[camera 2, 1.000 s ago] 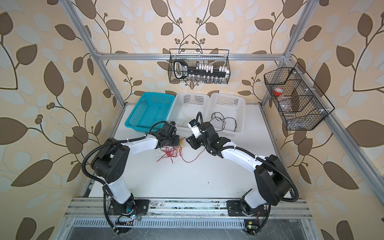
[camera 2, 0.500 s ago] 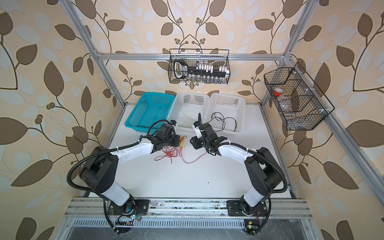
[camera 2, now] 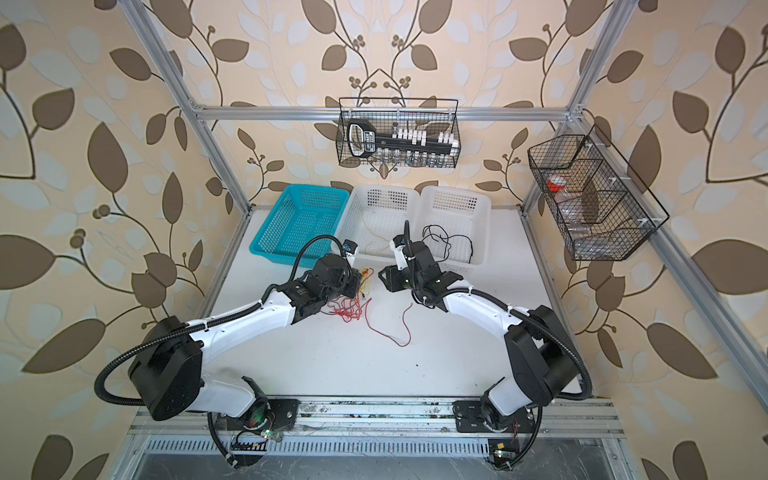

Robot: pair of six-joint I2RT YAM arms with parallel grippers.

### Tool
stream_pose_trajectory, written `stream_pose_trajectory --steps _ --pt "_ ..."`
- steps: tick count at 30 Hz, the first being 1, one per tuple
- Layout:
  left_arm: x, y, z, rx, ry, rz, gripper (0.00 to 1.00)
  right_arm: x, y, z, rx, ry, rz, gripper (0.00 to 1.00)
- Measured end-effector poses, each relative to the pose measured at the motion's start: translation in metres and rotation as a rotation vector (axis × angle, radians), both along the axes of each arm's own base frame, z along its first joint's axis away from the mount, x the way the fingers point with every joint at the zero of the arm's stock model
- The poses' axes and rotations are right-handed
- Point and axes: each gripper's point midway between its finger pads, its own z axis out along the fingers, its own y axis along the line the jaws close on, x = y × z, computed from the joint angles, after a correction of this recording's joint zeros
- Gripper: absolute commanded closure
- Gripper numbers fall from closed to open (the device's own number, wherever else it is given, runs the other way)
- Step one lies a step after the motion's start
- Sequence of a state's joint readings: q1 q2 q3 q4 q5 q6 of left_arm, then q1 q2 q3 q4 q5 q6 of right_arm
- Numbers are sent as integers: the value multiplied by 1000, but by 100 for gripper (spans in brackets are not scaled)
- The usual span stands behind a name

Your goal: Untangle the cables

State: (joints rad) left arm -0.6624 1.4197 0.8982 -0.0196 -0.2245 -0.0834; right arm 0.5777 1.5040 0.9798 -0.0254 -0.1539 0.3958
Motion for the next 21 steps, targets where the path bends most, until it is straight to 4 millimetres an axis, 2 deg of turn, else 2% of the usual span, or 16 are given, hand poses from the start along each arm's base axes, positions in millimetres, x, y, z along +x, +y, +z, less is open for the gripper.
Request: stream_pose_trajectory --steps 2,4,9,16,21 --pt "1 2 1 17 -12 3 100 -1 -1 16 18 -38 5 52" --pt "2 3 2 32 -22 0 100 -1 -1 22 29 -51 10 53" --pt "3 4 5 72 -52 -10 100 1 2 21 37 -23 23 55" --pt "4 1 22 117 -158 -60 100 20 22 45 88 -18 27 57" --pt "0 4 29 144 -230 -93 100 30 32 48 100 6 35 58"
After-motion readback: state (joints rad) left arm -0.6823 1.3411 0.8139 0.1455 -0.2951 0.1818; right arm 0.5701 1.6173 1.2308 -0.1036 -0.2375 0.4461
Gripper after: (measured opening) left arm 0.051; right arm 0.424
